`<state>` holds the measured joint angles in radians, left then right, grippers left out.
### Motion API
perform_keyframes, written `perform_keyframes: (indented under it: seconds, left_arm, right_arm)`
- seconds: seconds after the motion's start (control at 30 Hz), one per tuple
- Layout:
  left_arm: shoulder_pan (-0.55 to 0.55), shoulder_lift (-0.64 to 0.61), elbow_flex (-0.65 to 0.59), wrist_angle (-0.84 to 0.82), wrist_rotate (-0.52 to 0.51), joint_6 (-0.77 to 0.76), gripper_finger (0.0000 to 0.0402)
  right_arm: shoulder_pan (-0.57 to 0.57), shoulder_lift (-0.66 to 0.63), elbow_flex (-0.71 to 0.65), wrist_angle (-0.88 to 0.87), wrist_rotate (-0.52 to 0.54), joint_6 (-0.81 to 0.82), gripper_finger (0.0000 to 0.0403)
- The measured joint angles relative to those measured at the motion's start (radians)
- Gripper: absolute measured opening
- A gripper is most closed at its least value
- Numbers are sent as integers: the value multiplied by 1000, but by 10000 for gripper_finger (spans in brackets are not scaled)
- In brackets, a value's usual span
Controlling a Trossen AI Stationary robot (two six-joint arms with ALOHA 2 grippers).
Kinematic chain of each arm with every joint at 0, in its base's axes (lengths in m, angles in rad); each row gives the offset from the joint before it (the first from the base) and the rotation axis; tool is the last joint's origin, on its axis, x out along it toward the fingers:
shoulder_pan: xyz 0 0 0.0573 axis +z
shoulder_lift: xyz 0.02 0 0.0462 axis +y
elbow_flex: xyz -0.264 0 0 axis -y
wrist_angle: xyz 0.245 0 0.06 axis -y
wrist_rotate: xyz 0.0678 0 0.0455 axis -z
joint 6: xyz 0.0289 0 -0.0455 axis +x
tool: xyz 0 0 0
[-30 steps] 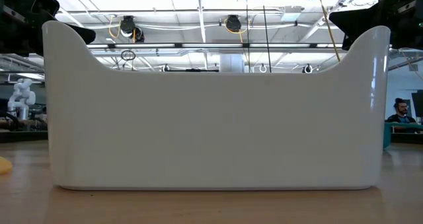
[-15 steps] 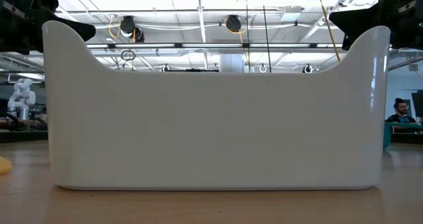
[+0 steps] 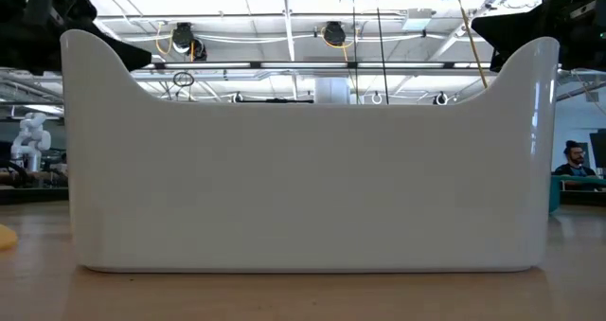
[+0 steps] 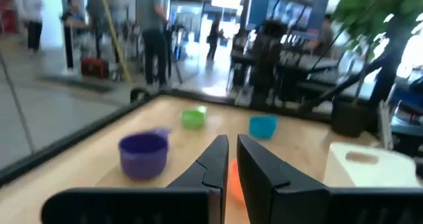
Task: Nest measuring cups in basket
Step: Stack the orange measuring cup on the purple measuring cup
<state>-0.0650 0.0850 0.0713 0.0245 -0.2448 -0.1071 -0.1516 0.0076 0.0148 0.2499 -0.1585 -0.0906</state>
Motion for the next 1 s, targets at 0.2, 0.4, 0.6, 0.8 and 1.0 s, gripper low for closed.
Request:
perform_keyframes:
  seconds: [0.2, 0.4, 0.6, 0.8, 1.0]
  left_arm:
    - [0, 189, 135, -60, -9, -31, 35]
    - [0, 448, 256, -113, -9, -38, 35]
    - [6, 689, 346, -63, 16, -56, 37]
    - [58, 900, 470, -58, 71, -25, 94]
    - [121, 1074, 622, -117, 175, 40, 176]
  right_arm:
    - [0, 0, 0, 0, 0, 0, 0]
    - [0, 0, 0, 0, 0, 0, 0]
    - [0, 0, 0, 0, 0, 0, 0]
    - [0, 0, 0, 1, 0, 0, 0]
    - [0, 0, 0, 2, 0, 0, 0]
